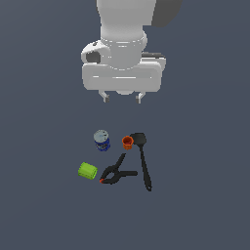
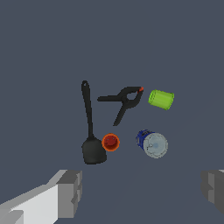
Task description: Pick up a designated object from a clutter of objects.
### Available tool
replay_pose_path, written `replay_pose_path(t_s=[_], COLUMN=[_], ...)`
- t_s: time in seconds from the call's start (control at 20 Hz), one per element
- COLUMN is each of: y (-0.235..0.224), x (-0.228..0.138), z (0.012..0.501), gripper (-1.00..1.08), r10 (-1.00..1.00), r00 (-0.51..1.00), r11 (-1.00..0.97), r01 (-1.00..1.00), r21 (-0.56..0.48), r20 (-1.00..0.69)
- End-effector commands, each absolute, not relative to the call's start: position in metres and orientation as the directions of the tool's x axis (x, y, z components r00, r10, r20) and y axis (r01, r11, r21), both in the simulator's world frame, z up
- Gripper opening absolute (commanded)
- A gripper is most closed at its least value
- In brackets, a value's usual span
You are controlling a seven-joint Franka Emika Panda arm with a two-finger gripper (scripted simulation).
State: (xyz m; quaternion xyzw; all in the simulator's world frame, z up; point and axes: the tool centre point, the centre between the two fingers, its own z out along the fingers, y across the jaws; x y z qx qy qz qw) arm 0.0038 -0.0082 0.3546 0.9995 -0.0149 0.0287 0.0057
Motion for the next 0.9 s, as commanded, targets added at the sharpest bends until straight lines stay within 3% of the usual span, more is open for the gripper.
replay_pose_path(t_s=[0.0,0.85], y=[-0.0082,-0.0099], x=[0.0038,0.0088], z=[0.3546,0.3479], gripper=[1.0,1.0], r10=[-0.03,-0.039], r00=[0.998,0.998], r11=[-0.999,-0.999], r01=[-0.03,-0.04], r21=[0.011,0.016], r20=[0.058,0.058])
